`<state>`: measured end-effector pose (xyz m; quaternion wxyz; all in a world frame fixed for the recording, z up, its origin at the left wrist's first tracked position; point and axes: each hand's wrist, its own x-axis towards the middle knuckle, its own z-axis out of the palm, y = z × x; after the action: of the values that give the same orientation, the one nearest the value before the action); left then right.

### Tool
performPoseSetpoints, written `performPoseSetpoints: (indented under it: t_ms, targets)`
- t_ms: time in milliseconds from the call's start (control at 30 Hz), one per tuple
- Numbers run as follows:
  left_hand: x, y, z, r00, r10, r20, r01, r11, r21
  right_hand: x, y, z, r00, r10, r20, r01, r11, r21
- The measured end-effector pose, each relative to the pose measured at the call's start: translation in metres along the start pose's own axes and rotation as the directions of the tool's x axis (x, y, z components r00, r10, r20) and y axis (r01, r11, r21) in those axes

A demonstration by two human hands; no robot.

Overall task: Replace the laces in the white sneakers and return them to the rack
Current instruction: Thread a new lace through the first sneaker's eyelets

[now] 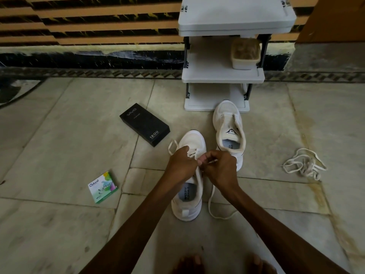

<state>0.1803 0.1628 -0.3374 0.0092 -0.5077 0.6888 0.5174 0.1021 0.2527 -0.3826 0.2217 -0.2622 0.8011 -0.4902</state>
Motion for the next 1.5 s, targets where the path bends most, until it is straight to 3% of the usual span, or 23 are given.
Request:
performPoseSetpoints:
  t_ms: [167, 267, 367, 467, 500, 533, 567, 600, 633, 700, 833, 967, 1033, 1100, 1200, 1300, 1400, 1500]
  targets:
    - [-0.002, -0.002, -0.007, 0.999, 0.05, 0.006, -0.05, 0.997, 0.055, 0.007, -0.016, -0.011, 0.996, -0.068, -0.065, 0.063, 0.995, -0.071]
    - [-0.002, -0.006, -0.011, 0.995, 0.098, 0.023, -0.1, 0.99, 0.099, 0.013, -0.055, -0.032, 0.961, -0.263, -0.088, 0.261, 0.965, -0.036]
    - [-0.002, -0.011, -0.011, 0.989, 0.137, 0.049, -0.143, 0.981, 0.133, 0.012, -0.108, -0.066, 0.915, -0.364, -0.174, 0.394, 0.899, 0.19]
    - [-0.001, -0.013, -0.01, 0.987, 0.149, 0.062, -0.158, 0.973, 0.168, 0.013, -0.137, -0.093, 0.944, -0.29, -0.157, 0.325, 0.737, 0.592]
    - [0.0, -0.013, -0.01, 0.986, 0.149, 0.073, -0.16, 0.972, 0.174, 0.014, -0.136, -0.093, 0.971, -0.223, -0.084, 0.219, 0.698, 0.682]
    - [0.001, -0.014, -0.01, 0.985, 0.15, 0.088, -0.164, 0.97, 0.178, 0.017, -0.127, -0.088, 0.991, -0.129, 0.016, 0.085, 0.735, 0.673]
    - [0.001, -0.015, -0.011, 0.983, 0.149, 0.107, -0.167, 0.969, 0.18, 0.02, -0.112, -0.078, 0.995, -0.024, 0.102, -0.035, 0.842, 0.538]
    - [0.002, -0.015, -0.012, 0.979, 0.158, 0.13, -0.18, 0.966, 0.187, 0.023, -0.092, -0.066, 0.985, 0.058, 0.163, -0.101, 0.959, 0.266]
    - [0.003, -0.018, -0.013, 0.973, 0.17, 0.156, -0.199, 0.959, 0.199, 0.026, -0.067, -0.054, 0.968, 0.098, 0.23, -0.089, 0.995, -0.053]
    - [0.004, -0.02, -0.017, 0.956, 0.219, 0.194, -0.262, 0.936, 0.233, 0.025, -0.023, -0.031, 0.934, 0.08, 0.347, 0.095, 0.883, -0.46]
    - [0.01, -0.027, -0.028, 0.928, 0.303, 0.218, -0.354, 0.901, 0.253, 0.016, 0.0, -0.019, 0.926, -0.106, 0.362, 0.281, 0.836, -0.471]
    - [0.011, -0.026, -0.026, 0.921, 0.323, 0.219, -0.374, 0.89, 0.26, 0.021, -0.018, -0.026, 0.899, -0.155, 0.41, 0.308, 0.889, -0.34]
    - [0.011, -0.022, -0.024, 0.916, 0.339, 0.216, -0.391, 0.877, 0.28, 0.019, -0.039, -0.034, 0.909, -0.102, 0.404, 0.208, 0.951, -0.228]
    - [0.012, -0.02, -0.025, 0.917, 0.323, 0.234, -0.379, 0.889, 0.258, 0.014, -0.073, -0.047, 0.909, -0.051, 0.414, 0.05, 0.999, 0.014]
    - [0.014, -0.02, -0.03, 0.912, 0.325, 0.252, -0.382, 0.896, 0.226, 0.012, -0.123, -0.077, 0.916, -0.137, 0.377, 0.011, 0.948, 0.317]
    - [0.013, -0.019, -0.033, 0.906, 0.339, 0.253, -0.396, 0.891, 0.222, 0.007, -0.143, -0.087, 0.906, -0.235, 0.351, 0.085, 0.915, 0.394]
    - [0.016, -0.019, -0.034, 0.882, 0.42, 0.213, -0.464, 0.854, 0.235, 0.0, -0.132, -0.08, 0.885, -0.239, 0.4, -0.058, 0.796, 0.603]
    - [0.02, -0.022, -0.037, 0.888, 0.422, 0.183, -0.46, 0.822, 0.334, 0.0, -0.118, -0.078, 0.86, -0.14, 0.491, -0.364, 0.508, 0.781]
